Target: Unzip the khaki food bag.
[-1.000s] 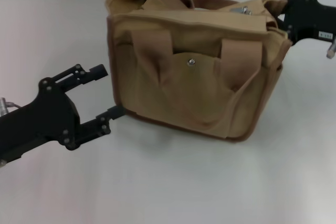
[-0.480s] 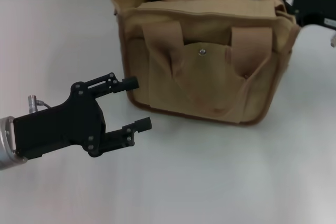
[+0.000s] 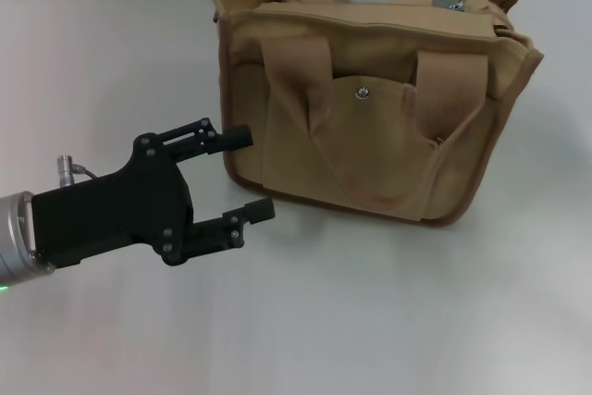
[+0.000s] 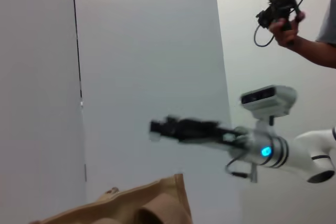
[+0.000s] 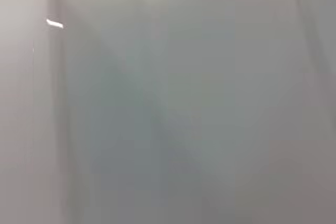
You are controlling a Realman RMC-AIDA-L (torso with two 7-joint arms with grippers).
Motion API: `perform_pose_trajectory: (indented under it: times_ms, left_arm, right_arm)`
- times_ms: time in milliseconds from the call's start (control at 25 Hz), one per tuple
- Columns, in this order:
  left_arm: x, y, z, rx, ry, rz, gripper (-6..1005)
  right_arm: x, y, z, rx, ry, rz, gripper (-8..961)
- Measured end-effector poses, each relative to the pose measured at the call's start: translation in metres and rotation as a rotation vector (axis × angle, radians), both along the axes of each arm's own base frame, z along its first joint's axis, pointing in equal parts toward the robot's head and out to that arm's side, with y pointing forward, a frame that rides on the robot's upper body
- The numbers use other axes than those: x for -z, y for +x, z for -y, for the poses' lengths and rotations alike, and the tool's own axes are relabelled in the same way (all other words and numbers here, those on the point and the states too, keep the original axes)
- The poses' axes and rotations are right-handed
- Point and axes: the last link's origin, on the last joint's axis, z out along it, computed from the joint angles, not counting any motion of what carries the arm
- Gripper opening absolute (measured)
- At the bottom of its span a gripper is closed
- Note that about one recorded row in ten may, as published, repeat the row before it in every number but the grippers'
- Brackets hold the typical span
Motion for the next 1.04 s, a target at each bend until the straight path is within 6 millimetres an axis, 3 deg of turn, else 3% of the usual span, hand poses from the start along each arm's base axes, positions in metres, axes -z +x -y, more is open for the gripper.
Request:
perform_pose_trajectory:
  times_ms: [120,200,320,520,1040]
  left_arm:
    - [0.001,0.001,-0.001,0.003,-0.021,-0.008,712]
    - [0.001,0.001,-0.002,0.002,-0.031,-0.016,712]
    - [0.0,-0.001,-0.003,-0.011,-0.048,-0.03,712]
    - [-0.003,-0.004,-0.004,-0.02,-0.083,-0.056,712]
    - [-0.002,-0.008,0.002,-0.038,-0.081,-0.056,712]
  right_arm:
    - [0.006,-0.01,0.021,-0.155,-0.141,0.018,331]
    - [0.029,-0.014,0.038,-0.259,-0.367,0.15,412]
    - [0.047,-0.011,0.047,-0.286,-0.521,0.249,656]
    - [0.064,-0.01,0.048,-0.281,-0.623,0.311,798]
    - [0.077,-0.007,0.039,-0.21,-0.595,0.337,798]
